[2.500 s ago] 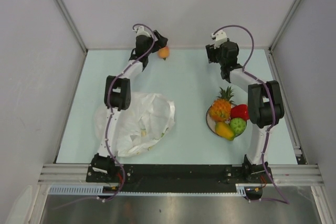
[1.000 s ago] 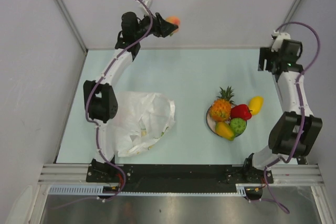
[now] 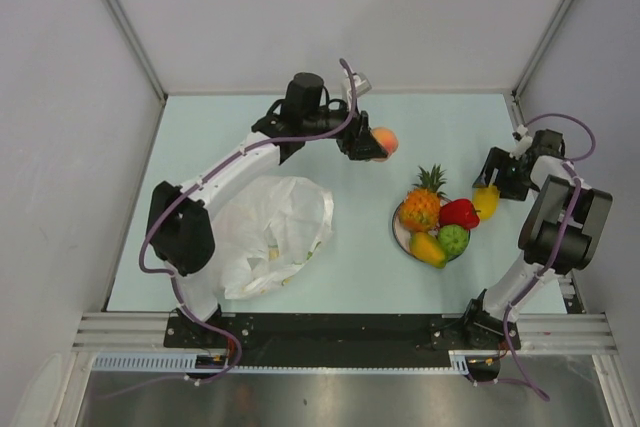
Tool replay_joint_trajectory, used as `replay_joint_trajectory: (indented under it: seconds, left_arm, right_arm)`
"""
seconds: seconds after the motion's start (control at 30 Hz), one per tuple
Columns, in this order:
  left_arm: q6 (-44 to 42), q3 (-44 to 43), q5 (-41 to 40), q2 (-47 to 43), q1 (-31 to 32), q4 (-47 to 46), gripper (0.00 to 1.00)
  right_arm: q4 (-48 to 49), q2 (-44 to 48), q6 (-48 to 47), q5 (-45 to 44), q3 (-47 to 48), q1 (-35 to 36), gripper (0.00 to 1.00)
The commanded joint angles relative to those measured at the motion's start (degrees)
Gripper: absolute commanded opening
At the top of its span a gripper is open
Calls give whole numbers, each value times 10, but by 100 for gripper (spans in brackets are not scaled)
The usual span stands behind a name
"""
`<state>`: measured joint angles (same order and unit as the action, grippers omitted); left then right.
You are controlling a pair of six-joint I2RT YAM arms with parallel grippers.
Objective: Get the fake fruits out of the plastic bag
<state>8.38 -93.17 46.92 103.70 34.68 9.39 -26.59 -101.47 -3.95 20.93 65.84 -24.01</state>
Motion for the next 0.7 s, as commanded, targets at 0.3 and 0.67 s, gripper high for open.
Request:
replay_joint_trajectory:
  seconds: [0.3, 0.67]
  left_arm:
    - [-110, 32, -13, -24, 81, -26, 0]
    - [-65, 79, -33, -76, 70, -65, 0]
  right_arm:
    - [-5, 122, -31, 26, 53, -3, 25]
    - [-172, 297, -65, 97, 81, 117, 21]
